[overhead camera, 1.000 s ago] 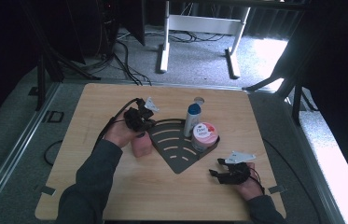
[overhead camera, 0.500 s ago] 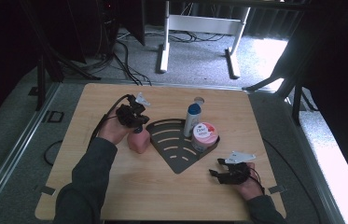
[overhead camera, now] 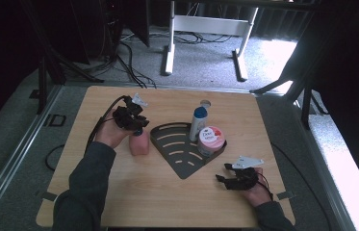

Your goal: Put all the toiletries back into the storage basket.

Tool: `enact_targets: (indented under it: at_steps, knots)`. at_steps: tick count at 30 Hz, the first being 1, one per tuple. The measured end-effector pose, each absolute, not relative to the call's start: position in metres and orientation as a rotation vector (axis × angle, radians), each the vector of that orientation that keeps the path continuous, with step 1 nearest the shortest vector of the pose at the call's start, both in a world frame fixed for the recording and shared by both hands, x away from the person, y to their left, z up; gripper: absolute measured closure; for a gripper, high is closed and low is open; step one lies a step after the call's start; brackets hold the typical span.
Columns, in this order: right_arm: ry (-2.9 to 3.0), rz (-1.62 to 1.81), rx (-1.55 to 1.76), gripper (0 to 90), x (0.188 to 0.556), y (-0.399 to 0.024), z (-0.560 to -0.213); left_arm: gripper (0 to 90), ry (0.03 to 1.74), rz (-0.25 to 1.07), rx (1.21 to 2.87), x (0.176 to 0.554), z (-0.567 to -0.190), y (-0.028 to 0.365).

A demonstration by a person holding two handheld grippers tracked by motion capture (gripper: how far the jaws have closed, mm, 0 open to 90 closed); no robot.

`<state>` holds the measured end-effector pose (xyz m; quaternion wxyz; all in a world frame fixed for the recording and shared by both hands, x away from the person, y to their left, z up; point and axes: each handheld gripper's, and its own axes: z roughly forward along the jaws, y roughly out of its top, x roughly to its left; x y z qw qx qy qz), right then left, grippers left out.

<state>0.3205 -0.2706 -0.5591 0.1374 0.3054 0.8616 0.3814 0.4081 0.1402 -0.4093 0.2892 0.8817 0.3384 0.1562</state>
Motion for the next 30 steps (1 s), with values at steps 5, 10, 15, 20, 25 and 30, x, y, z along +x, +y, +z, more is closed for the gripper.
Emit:
enact_targets:
  at_steps: [5,10,15,20,25,30]
  knots:
    - [2.493,1.104,0.885,36.9,0.321,-0.271,-0.559,58.6,0.899,0.398,2.348,0.41,-0.411,0.143]
    - [2.493,1.105,0.884,36.8,0.321,-0.271,-0.559,49.8,0.906,0.409,2.313,0.411,-0.41,0.15]
    - [2.493,1.104,0.884,36.8,0.321,-0.271,-0.559,41.9,0.891,0.432,2.304,0.411,-0.412,0.153]
    - [2.493,1.104,0.884,36.8,0.321,-0.271,-0.559,37.5,0.906,0.418,2.291,0.415,-0.415,0.158]
    - [2.493,1.105,0.884,36.8,0.321,-0.271,-0.559,33.6,0.909,0.371,2.333,0.419,-0.425,0.16]
    - [2.493,1.105,0.883,36.8,0.321,-0.271,-0.559,33.0,0.899,0.343,2.354,0.421,-0.432,0.159]
